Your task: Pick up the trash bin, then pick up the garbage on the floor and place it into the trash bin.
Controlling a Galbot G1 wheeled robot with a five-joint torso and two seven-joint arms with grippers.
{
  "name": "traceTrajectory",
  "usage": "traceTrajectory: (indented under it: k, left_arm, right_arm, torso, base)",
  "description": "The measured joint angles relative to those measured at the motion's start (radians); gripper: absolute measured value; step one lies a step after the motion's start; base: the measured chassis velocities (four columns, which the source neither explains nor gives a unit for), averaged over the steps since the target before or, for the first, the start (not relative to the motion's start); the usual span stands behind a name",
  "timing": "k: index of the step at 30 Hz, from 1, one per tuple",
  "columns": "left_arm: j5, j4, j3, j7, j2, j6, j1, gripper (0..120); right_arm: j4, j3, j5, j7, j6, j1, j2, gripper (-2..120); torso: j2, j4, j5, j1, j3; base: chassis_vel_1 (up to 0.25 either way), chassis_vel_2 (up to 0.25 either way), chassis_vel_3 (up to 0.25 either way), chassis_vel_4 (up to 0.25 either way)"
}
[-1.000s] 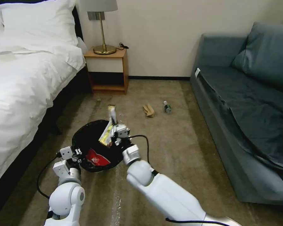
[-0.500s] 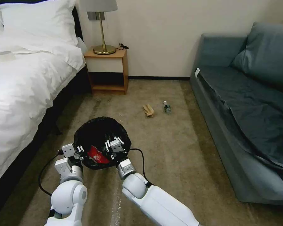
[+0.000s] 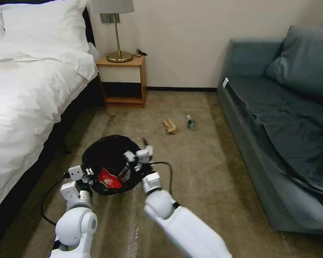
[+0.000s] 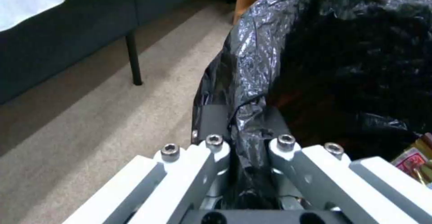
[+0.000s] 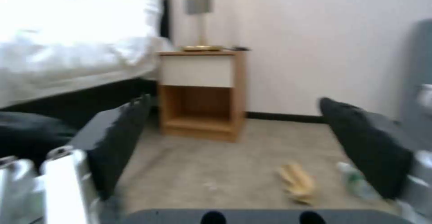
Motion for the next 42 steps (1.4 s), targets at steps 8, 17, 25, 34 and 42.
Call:
traceTrajectory:
  k: [8,17,25,34,42]
  left_arm:
    - [-0.009,0.020,0.004,0.004,0.027,-0.001,-0.023,4]
    - [-0.016,0.041,0.000,0.017,0.051,-0.008,-0.018,4]
    - [-0.027,0.042,-0.001,0.023,0.066,-0.012,-0.013,4]
    - [-0.033,0.048,-0.006,0.027,0.078,-0.018,-0.010,4]
    - [-0.028,0.045,-0.007,0.026,0.073,-0.019,-0.012,4]
  right_arm:
    - [0.081,0.252,-0.035,-0.021,0.029,-0.159,-0.084,100]
    - [0.113,0.474,-0.074,-0.100,0.100,-0.305,-0.101,100]
    - [0.054,0.510,-0.134,-0.105,0.161,-0.324,-0.082,100]
    - [0.036,0.524,-0.138,-0.116,0.183,-0.316,-0.072,100]
    - [0.033,0.533,-0.123,-0.156,0.206,-0.323,-0.071,100]
  torso:
    - [0.000,-0.0002,0.0001,0.000,0.000]
    - [0.000,-0.0002,-0.0002,0.000,0.000]
    - [0.000,-0.0001,0.0000,0.000,0.000]
    - [0.000,0.0000,-0.0002,0.000,0.000]
    - [0.000,0.0000,-0.0002,0.000,0.000]
  base:
    - [0.000,0.000,0.000,0.000]
    - [0.000,0.000,0.000,0.000]
    - [0.000,0.000,0.000,0.000]
    - [0.000,0.000,0.000,0.000]
    - [0.000,0.000,0.000,0.000]
